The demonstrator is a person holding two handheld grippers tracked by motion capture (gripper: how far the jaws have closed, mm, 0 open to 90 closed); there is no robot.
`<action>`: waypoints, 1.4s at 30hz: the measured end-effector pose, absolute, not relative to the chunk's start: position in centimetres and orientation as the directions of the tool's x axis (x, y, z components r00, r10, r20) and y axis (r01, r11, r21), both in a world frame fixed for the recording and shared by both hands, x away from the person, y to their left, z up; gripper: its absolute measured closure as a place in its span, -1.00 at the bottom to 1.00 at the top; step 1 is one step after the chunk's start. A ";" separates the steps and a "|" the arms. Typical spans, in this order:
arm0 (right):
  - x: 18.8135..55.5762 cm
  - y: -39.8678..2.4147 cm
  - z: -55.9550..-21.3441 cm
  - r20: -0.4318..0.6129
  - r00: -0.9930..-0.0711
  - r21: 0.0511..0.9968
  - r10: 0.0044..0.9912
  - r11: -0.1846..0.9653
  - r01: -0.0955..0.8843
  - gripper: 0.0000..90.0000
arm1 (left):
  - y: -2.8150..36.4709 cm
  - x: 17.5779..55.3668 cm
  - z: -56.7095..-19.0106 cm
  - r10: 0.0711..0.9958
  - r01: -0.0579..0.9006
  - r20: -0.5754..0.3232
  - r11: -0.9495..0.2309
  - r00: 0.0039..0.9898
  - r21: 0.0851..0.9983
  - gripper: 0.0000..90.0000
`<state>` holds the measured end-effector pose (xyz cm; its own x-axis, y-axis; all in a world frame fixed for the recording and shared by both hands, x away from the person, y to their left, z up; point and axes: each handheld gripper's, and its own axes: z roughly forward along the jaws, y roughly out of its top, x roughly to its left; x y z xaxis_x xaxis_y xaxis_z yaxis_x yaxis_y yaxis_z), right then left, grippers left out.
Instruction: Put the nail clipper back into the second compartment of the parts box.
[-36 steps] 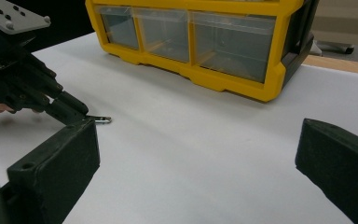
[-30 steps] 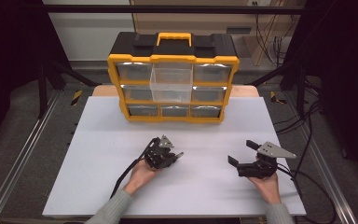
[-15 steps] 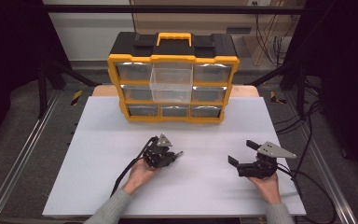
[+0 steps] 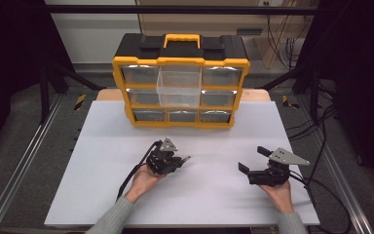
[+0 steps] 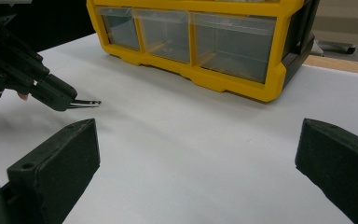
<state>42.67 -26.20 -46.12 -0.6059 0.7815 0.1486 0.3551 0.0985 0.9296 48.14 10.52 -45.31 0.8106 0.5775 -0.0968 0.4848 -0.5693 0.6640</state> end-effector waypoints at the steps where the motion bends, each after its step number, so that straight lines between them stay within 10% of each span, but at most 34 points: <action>1: 42.7 -26.2 -46.1 0.149 -0.606 0.930 0.781 0.098 0.355 -0.99 | 10.6 48.0 -45.1 0.576 0.482 -0.098 -0.566 0.812 0.668 0.75; 42: 42.7 -26.3 -46.2 0.160 -0.606 0.928 0.779 0.090 0.362 -0.99 | 14.5 46.9 -39.0 0.608 0.460 -0.099 -0.475 0.788 0.750 0.75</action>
